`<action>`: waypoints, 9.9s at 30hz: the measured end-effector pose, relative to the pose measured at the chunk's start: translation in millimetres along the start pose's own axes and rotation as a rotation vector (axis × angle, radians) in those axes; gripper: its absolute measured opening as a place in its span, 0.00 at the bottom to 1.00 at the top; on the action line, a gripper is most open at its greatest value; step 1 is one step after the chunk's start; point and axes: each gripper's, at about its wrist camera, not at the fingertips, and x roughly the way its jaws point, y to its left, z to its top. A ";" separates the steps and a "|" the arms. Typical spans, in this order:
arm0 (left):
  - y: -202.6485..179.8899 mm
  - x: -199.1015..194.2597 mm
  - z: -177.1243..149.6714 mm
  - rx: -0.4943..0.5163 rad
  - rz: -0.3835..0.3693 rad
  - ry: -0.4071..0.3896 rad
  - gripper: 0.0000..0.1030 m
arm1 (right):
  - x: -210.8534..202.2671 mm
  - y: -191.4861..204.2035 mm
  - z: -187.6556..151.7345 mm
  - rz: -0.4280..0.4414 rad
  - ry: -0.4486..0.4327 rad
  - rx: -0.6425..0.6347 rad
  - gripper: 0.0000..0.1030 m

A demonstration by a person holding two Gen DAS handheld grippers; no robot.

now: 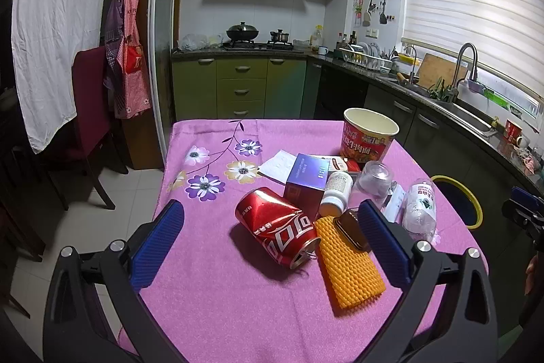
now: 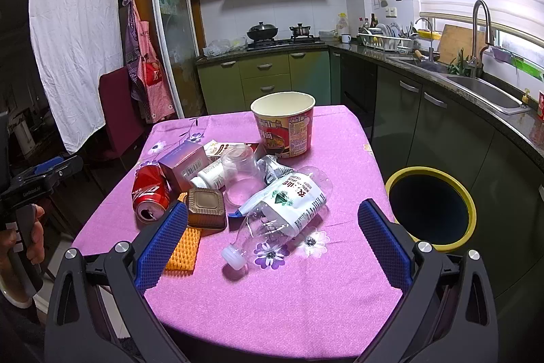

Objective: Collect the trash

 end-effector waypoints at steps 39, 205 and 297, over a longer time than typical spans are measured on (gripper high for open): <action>49.9 229.2 117.1 -0.026 0.022 0.126 0.95 | 229.2 -76.7 181.8 0.044 0.464 0.011 0.93; -89.6 119.3 151.0 0.177 -0.223 0.202 0.87 | 179.3 -118.2 98.1 0.192 0.413 -0.089 0.64; -233.7 186.6 19.3 0.485 -0.564 0.566 0.93 | 169.0 -261.1 34.4 -0.240 0.274 0.236 0.72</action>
